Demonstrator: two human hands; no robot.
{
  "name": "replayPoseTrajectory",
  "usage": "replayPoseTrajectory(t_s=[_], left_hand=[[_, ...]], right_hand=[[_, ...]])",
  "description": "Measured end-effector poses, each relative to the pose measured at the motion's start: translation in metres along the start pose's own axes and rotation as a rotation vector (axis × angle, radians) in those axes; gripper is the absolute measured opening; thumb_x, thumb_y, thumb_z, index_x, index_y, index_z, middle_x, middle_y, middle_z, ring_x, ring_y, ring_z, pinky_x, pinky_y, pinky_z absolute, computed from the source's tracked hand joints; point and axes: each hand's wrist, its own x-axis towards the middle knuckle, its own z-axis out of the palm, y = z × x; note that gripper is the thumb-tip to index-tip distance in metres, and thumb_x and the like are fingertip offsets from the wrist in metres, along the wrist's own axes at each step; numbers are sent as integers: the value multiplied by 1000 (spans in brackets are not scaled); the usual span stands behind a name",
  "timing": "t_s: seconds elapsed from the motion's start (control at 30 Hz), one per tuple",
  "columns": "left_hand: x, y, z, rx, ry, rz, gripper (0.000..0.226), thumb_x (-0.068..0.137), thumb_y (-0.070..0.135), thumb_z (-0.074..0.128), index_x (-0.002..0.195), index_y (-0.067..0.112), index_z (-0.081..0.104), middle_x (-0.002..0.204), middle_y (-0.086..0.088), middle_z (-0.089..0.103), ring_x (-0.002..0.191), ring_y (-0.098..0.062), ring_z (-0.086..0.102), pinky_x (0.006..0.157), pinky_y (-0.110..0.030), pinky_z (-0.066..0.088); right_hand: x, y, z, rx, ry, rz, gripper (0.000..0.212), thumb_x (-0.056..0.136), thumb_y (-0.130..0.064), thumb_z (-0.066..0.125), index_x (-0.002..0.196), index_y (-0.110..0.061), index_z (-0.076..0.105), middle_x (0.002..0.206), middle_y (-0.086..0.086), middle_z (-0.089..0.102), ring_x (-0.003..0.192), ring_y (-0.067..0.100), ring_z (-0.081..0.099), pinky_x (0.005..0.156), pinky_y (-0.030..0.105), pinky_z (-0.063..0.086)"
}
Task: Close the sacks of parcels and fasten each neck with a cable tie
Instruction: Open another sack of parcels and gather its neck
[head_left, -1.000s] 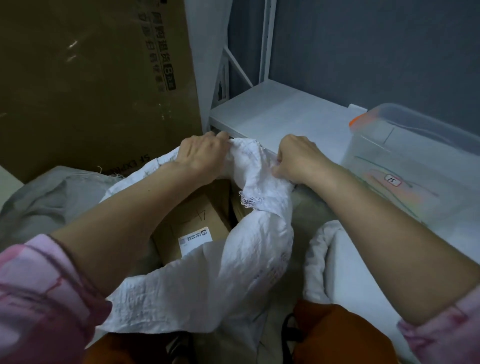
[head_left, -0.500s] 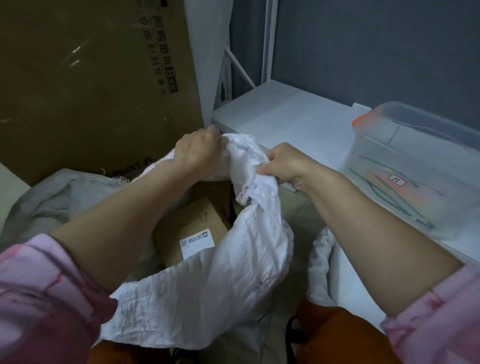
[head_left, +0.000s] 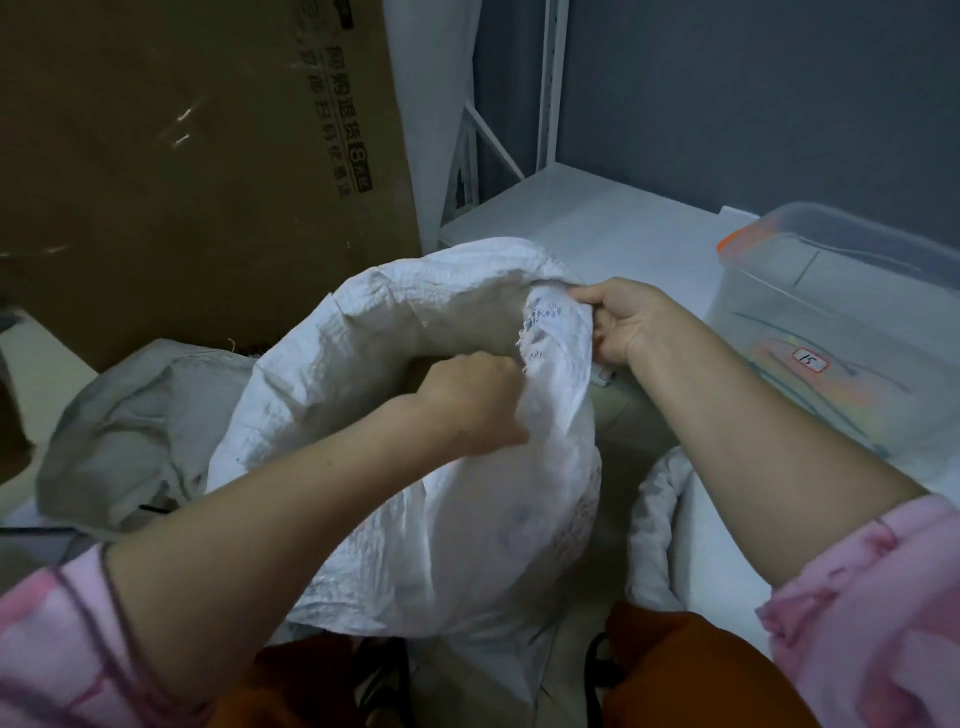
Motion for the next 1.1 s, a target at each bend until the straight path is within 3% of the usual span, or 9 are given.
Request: replayPoseTrajectory(t_s=[0.07, 0.17, 0.3, 0.4, 0.6, 0.7, 0.83, 1.0, 1.1], left_hand=[[-9, 3, 2, 96, 32, 76, 9, 88, 23, 54, 92, 16, 57, 95, -3, 62, 80, -22, 57, 64, -32, 42], [-19, 7, 2, 241, 159, 97, 19, 90, 12, 46, 99, 16, 62, 95, -2, 64, 75, -20, 54, 61, -30, 38], [-16, -2, 1, 265, 264, 6, 22, 91, 9, 45, 99, 17, 63, 95, -1, 66, 86, -22, 63, 63, -32, 44], [-19, -3, 5, 265, 278, -69, 19, 91, 7, 44, 93, 18, 60, 94, -2, 66, 85, -25, 64, 62, -31, 38], [-23, 28, 9, 105, 349, -67, 19, 94, 13, 46, 108, 18, 57, 99, -4, 66, 89, -25, 63, 66, -29, 35], [-34, 37, 12, -188, 290, 14, 10, 88, 25, 61, 90, 16, 58, 90, -3, 62, 79, -20, 59, 64, -25, 40], [-48, 11, -2, -559, 61, -105, 44, 71, 46, 78, 98, 13, 68, 91, 3, 66, 77, -12, 61, 63, -23, 51], [-53, -9, 10, -387, -87, -160, 41, 64, 43, 83, 91, 16, 67, 83, 2, 67, 71, -11, 60, 59, -23, 48], [-56, 4, 28, -121, 67, -123, 33, 73, 35, 76, 90, 19, 52, 90, 1, 60, 74, -17, 57, 59, -28, 42]], right_hand=[[0, -4, -8, 23, 67, -5, 21, 97, -9, 45, 81, -5, 57, 67, 6, 65, 58, 18, 58, 71, 24, 57], [9, -1, -22, 28, 190, -2, 22, 97, -12, 42, 80, -12, 55, 74, 0, 57, 52, 13, 43, 31, 13, 26], [7, 2, -26, -134, 311, -146, 11, 90, -9, 48, 80, -14, 50, 69, 3, 50, 43, 12, 42, 32, 13, 22], [-20, 3, -24, -718, 567, -458, 19, 83, -20, 60, 78, -13, 43, 72, 4, 46, 60, 21, 41, 43, 24, 27], [-93, 42, 13, -1046, 122, -366, 40, 86, -49, 58, 77, -10, 62, 67, 6, 68, 45, 12, 53, 44, 22, 34], [-79, 52, -1, -818, 166, -304, 15, 87, -14, 60, 73, -7, 57, 56, 6, 52, 32, 8, 40, 31, 17, 24], [-65, 61, -27, -176, -1, -72, 11, 93, 1, 48, 89, -9, 51, 64, 1, 37, 31, 3, 26, 27, 15, 16], [-73, 72, -39, 168, -113, 95, 29, 96, 5, 36, 76, -15, 38, 42, -4, 31, 26, 2, 24, 27, 13, 12], [-72, 75, -39, 227, -91, 93, 30, 96, 6, 34, 76, -15, 39, 41, -4, 31, 25, 3, 23, 26, 14, 13]])
